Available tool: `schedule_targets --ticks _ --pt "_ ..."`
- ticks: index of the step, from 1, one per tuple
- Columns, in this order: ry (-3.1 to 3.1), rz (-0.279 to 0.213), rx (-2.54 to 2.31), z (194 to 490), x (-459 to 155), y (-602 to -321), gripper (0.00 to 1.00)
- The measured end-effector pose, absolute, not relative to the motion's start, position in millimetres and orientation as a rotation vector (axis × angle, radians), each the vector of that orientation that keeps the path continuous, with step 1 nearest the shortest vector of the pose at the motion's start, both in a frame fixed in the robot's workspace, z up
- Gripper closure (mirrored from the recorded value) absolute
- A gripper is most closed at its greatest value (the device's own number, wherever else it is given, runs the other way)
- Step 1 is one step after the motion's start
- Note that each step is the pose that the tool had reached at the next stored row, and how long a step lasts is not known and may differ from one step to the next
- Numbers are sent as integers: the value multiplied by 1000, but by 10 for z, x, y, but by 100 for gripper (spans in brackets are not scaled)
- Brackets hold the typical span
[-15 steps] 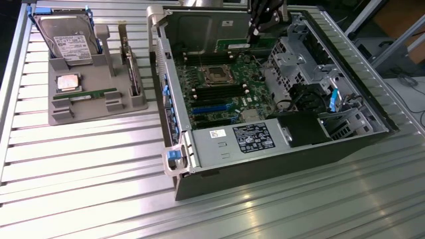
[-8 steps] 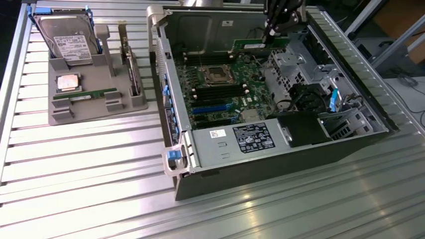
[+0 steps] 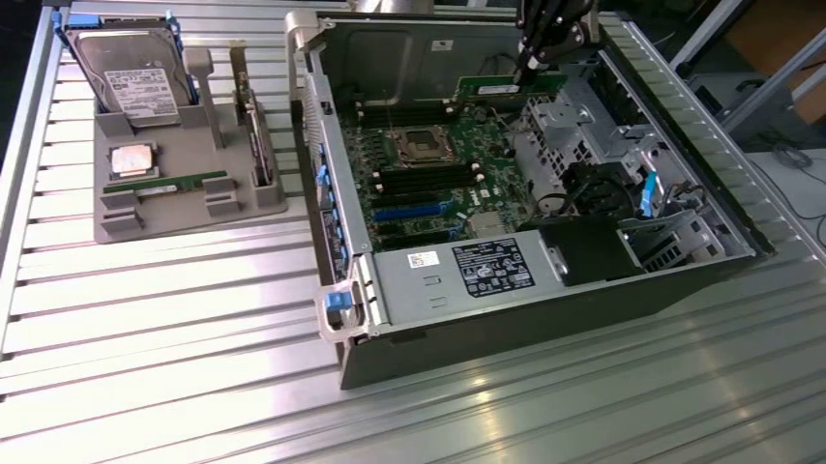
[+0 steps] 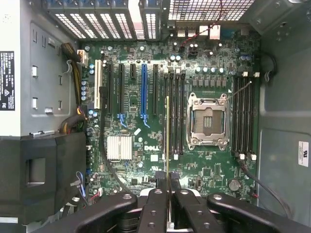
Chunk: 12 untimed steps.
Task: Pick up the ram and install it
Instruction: 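Pick up the ram and move it above insertion slot, then insert the ram into the slot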
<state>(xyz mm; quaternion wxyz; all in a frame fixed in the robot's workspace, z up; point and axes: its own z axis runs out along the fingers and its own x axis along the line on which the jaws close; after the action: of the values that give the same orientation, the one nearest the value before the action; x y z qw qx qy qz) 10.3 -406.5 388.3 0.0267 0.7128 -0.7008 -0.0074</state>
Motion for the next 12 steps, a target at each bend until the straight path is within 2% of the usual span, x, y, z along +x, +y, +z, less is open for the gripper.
schedule_targets --ticks 8,12 --pt "-2165 -24 2203 3762 101 -4067 87" --pt "-2189 -80 2229 3732 100 -4085 87"
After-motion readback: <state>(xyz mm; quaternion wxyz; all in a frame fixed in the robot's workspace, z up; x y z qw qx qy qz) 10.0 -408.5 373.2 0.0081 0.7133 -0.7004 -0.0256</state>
